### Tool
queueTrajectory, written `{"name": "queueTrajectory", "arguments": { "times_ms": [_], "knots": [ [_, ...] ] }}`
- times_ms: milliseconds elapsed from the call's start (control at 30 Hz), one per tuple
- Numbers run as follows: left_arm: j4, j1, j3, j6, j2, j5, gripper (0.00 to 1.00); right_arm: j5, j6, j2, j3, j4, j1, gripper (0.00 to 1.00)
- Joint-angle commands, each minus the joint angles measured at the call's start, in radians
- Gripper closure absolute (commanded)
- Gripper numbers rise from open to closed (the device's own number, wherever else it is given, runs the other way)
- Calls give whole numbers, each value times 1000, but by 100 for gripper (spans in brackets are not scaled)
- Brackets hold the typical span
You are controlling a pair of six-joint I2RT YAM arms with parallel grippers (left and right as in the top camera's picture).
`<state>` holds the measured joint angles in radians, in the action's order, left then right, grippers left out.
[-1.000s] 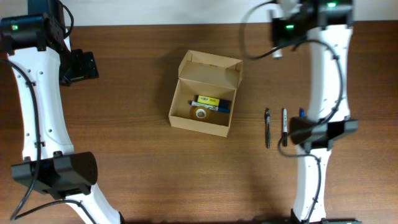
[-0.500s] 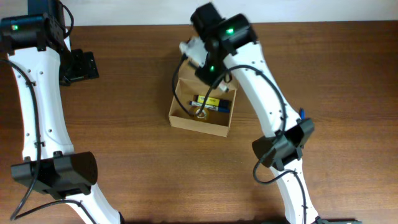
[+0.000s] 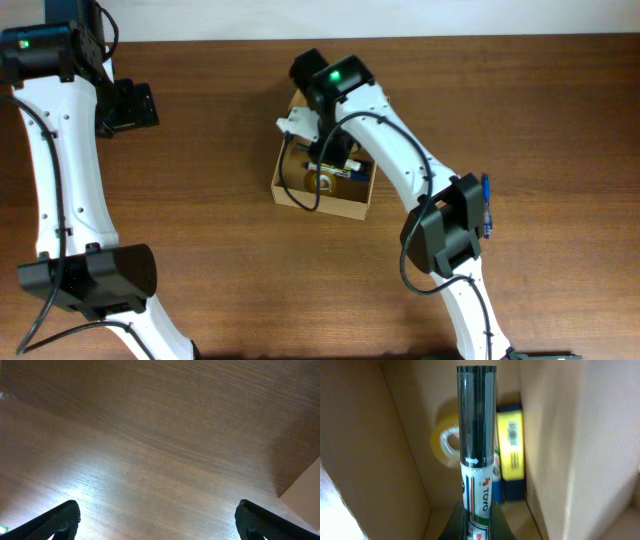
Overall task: Pack container
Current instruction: 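Carry the black marker into the box and release it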
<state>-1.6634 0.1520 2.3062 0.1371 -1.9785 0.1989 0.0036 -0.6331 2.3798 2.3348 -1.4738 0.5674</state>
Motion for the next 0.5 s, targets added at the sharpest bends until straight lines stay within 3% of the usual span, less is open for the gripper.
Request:
{"name": "queueTrajectory", "arguments": {
  "times_ms": [0,467],
  "knots": [
    [-2,3,-6,-8,9,7,0,5,-26,0,-33,30,22,96],
    [-2,3,-6,-8,9,7,0,4,-8,7,-223,189,20,96]
  ]
}}
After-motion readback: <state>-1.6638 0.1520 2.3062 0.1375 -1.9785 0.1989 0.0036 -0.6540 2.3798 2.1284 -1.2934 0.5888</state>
